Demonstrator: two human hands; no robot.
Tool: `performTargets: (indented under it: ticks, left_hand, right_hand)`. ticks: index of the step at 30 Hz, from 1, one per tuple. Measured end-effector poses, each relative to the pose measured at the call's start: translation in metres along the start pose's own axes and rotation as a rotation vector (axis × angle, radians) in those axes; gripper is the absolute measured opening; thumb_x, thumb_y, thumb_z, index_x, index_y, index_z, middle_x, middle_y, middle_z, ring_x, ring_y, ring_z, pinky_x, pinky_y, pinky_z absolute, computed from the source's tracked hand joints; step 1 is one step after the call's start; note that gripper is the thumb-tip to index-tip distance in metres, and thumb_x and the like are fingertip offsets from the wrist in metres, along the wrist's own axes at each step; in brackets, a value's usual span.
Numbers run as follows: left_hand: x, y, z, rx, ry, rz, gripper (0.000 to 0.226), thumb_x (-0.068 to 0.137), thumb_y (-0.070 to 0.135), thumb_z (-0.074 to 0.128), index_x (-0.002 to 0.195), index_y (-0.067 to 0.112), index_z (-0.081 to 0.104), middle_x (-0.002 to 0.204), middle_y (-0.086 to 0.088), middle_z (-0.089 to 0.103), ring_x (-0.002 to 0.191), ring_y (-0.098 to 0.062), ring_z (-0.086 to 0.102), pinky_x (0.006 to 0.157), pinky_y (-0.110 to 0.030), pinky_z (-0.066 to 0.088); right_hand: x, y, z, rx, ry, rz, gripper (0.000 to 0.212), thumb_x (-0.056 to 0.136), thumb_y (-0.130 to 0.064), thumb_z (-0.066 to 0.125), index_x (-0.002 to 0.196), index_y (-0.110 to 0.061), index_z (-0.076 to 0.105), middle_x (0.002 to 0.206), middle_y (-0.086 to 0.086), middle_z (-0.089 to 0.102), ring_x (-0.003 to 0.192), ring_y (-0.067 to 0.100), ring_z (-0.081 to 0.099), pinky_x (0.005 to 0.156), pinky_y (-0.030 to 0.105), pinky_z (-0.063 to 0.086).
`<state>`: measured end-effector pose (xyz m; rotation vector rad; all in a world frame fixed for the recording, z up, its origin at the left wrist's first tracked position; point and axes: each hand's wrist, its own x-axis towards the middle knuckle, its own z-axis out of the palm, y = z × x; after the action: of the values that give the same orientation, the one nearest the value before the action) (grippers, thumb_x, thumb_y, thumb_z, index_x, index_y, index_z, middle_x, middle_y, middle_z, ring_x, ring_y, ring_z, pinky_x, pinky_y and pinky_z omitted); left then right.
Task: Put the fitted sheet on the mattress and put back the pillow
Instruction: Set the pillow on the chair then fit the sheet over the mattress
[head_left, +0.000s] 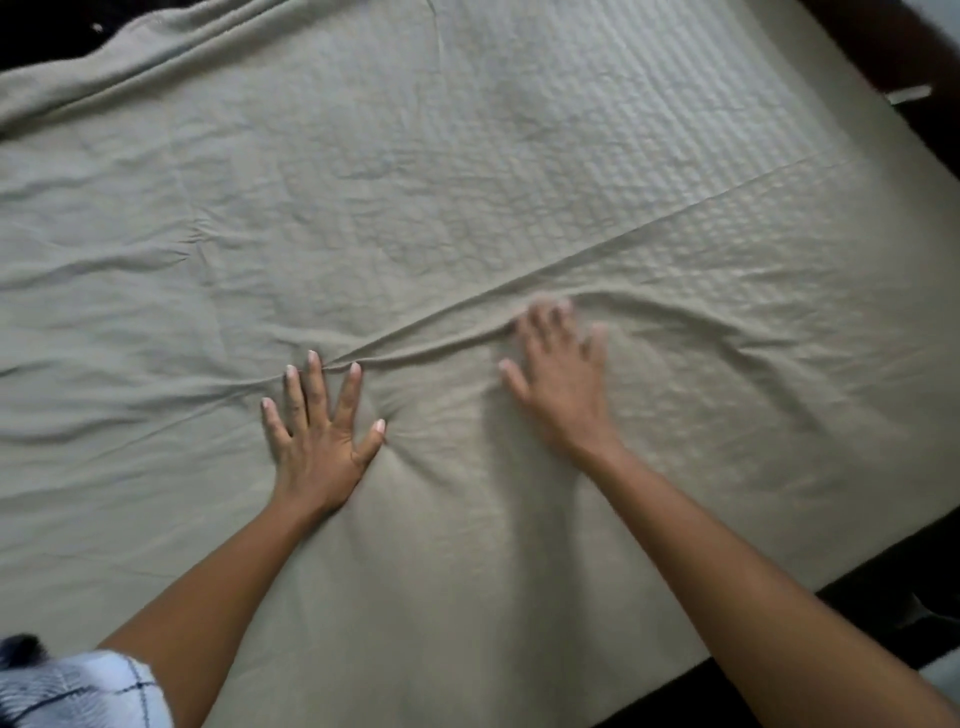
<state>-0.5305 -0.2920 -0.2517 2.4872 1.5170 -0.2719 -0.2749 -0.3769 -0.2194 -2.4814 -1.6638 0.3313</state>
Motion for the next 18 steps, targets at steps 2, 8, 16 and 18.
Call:
performTargets:
  ticks: [2,8,16,18]
  left_hand:
    - [-0.004,0.0,0.002,0.016,0.051,0.022,0.075,0.085,0.063,0.021,0.15,0.03,0.005,0.158,-0.012,-0.004,0.145,-0.035,-0.003,0.108,-0.065,0.001]
    - [-0.007,0.002,0.006,0.055,0.135,0.047,0.072,0.084,0.052,0.031,0.149,0.026,0.013,0.158,-0.008,0.009,0.145,-0.033,0.009,0.11,-0.064,0.003]
    - [-0.004,0.001,0.009,0.052,0.151,0.028,0.076,0.08,0.053,0.036,0.148,0.026,0.019,0.157,-0.007,0.015,0.144,-0.031,0.015,0.112,-0.062,0.011]
    - [-0.003,0.001,0.011,0.045,0.167,0.028,0.076,0.079,0.053,0.036,0.148,0.025,0.021,0.157,-0.007,0.017,0.144,-0.032,0.016,0.112,-0.061,0.01]
  right_hand:
    - [0.0,-0.028,0.015,-0.056,-0.039,-0.58,0.058,0.091,-0.05,0.031,0.14,-0.023,0.045,0.149,0.005,0.039,0.138,0.029,0.034,0.11,0.059,0.024]
    - [0.102,0.0,0.011,-0.122,0.042,-0.365,0.066,0.093,-0.062,0.016,0.146,-0.026,0.033,0.155,-0.002,0.027,0.145,0.024,0.018,0.115,0.042,0.002]
    - [0.142,-0.051,0.021,-0.156,-0.071,-0.779,0.06,0.091,-0.059,0.029,0.144,-0.031,0.036,0.153,-0.001,0.032,0.143,0.025,0.024,0.114,0.049,0.015]
    - [0.181,-0.033,0.004,-0.104,-0.058,-0.317,0.06,0.096,-0.057,0.026,0.149,-0.031,0.021,0.159,-0.004,0.012,0.147,0.022,0.004,0.116,0.049,0.001]
